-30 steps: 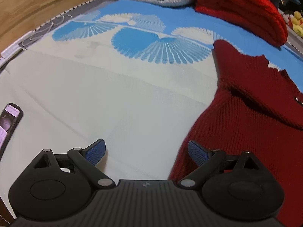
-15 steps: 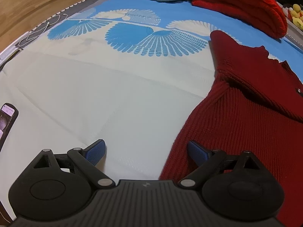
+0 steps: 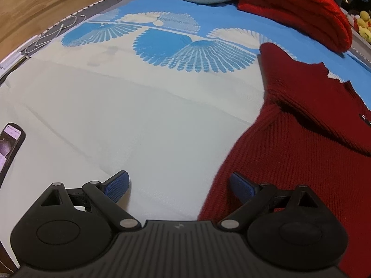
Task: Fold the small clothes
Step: 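Grasp the other sleeve cuff with the right tool and fold it across, then move both tools to the sweater hem and close them on it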
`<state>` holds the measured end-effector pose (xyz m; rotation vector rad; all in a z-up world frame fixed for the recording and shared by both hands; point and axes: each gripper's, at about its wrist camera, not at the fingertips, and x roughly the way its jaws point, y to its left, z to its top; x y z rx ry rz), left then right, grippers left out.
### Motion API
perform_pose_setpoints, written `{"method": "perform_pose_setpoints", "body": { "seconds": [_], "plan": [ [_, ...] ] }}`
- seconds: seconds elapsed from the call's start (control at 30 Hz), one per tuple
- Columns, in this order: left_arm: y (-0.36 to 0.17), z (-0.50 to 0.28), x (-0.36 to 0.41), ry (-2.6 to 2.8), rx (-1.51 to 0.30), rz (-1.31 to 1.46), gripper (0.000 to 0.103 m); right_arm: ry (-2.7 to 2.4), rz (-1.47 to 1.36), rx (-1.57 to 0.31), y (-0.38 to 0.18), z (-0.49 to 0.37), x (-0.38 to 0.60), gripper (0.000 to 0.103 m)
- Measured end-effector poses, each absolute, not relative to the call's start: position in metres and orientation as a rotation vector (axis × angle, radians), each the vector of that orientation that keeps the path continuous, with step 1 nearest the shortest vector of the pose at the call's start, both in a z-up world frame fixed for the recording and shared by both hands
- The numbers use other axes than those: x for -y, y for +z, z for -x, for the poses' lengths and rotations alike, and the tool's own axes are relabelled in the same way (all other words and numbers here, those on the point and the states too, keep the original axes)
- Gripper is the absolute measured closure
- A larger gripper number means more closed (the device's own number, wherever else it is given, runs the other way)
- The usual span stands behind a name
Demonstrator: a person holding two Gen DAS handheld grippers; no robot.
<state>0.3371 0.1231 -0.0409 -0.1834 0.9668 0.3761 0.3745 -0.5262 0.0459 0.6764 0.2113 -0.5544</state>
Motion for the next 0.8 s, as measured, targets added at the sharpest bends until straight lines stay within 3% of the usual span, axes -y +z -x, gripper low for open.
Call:
{"method": "perform_pose_setpoints", "body": {
  "seconds": [0.13,0.27,0.3,0.33,0.4,0.8],
  "plan": [
    [-0.039,-0.336,-0.135,0.441,-0.964,0.186,0.007,-0.185,-0.403,-0.155,0.095,-0.399,0.406,0.091],
    [-0.038,-0.334,-0.157,0.534,-0.965,0.222,0.007,0.207,-0.176,-0.257,0.083,-0.409,0.265,0.088],
    [-0.038,-0.333,-0.162,0.545,-0.966,0.234,0.007,0.298,-0.128,-0.333,0.069,-0.411,0.234,0.079],
    [-0.037,-0.332,-0.168,0.552,-0.97,0.251,0.007,0.376,-0.072,-0.438,0.052,-0.412,0.205,0.059],
    [-0.035,-0.33,-0.176,0.549,-0.976,0.277,0.007,0.429,0.011,-0.542,0.026,-0.402,0.175,0.051],
    [-0.024,-0.321,-0.178,0.445,-0.978,0.309,0.007,-0.057,-0.157,-0.671,0.025,-0.316,0.312,0.039]
  ]
}}
